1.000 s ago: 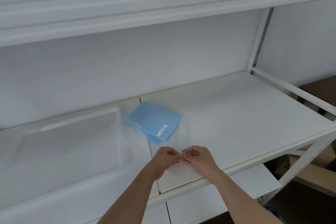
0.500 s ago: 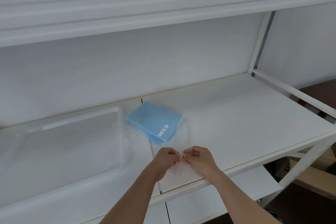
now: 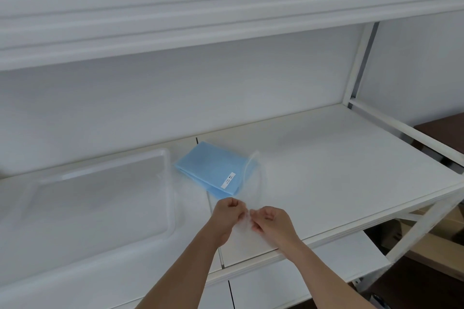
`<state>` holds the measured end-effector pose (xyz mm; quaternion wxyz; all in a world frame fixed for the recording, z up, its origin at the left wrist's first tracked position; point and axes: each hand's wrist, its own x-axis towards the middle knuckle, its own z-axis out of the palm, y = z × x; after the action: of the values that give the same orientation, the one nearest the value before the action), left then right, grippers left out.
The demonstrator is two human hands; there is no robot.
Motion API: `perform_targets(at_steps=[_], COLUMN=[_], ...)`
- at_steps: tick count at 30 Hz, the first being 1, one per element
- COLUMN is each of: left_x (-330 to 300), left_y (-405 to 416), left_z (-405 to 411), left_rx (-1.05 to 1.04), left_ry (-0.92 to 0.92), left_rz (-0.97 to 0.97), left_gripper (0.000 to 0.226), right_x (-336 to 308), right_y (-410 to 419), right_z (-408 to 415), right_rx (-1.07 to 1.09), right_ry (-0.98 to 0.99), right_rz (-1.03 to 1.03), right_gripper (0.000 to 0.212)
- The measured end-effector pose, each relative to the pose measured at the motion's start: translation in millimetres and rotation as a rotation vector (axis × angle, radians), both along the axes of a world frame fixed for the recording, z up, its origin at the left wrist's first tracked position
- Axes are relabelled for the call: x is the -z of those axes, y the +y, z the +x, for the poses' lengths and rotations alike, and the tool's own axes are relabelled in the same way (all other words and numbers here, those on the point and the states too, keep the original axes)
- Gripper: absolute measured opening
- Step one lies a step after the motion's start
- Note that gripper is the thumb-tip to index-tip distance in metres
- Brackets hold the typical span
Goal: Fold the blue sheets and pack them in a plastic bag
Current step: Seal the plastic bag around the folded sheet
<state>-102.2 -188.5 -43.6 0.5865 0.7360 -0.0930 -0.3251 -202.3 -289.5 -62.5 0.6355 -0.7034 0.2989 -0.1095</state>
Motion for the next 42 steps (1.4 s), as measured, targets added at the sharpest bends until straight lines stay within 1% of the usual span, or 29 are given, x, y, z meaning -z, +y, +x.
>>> perform_targets(at_steps=[6,7,9,11,13,18,25,28,31,35,38,42], left_x=[4.9,5.9,5.6,2.5,-1.0,-2.9,-11.6,-14.4,-16.6,-19.4,-24.7,-37.0], left_y=[5.8,7.3,10.0,11.9,13.5,16.9,19.0,17.7,16.5,14.8,14.0,12.3], left_z=[4.3,4.4,4.1,2.0,1.0,3.7,4.3,5.0,5.5,7.5,7.5,3.5], left_rx=[-0.055,-0.048,0.040,0.190,0.240,0.177,0.119,0.067,0.028,-0.026,-0.050,-0.064], left_ry=[0.031,0.036,0.018,-0.031,-0.038,0.057,0.043,0.038,0.020,-0.051,-0.084,-0.033], left_rz=[-0.006,-0.003,0.036,0.114,0.141,0.071,0.057,0.043,0.028,0.029,0.019,-0.039], left_gripper=[0.005,0.006,0.011,0.009,0.005,0.003,0.006,0.011,0.016,0.022,0.026,0.029], right_x=[-1.3,-1.4,-0.9,-1.1,-1.4,-1.0,-1.3,-4.2,-7.1,-9.3,-10.9,-9.6], right_y=[-2.6,-3.0,-4.1,-5.2,-5.7,-6.2,-5.4,-4.3,-3.9,-3.6,-3.3,-5.1], right_z=[-0.4,-0.8,-1.8,-2.7,-3.0,-2.7,-2.3,-3.6,-5.0,-6.9,-6.8,-7.6], right_rx=[-0.006,-0.004,0.009,0.014,0.011,0.024,0.038,0.037,0.045,0.053,0.050,0.044], right_ry=[0.033,0.038,0.034,0.026,0.034,0.042,0.046,0.056,0.051,0.056,0.053,0.046], right_rz=[-0.017,-0.025,-0.018,-0.014,-0.025,0.000,0.001,-0.013,-0.020,-0.014,-0.019,0.002], right_gripper=[0.027,0.027,0.025,0.024,0.024,0.023,0.023,0.023,0.031,0.038,0.038,0.034])
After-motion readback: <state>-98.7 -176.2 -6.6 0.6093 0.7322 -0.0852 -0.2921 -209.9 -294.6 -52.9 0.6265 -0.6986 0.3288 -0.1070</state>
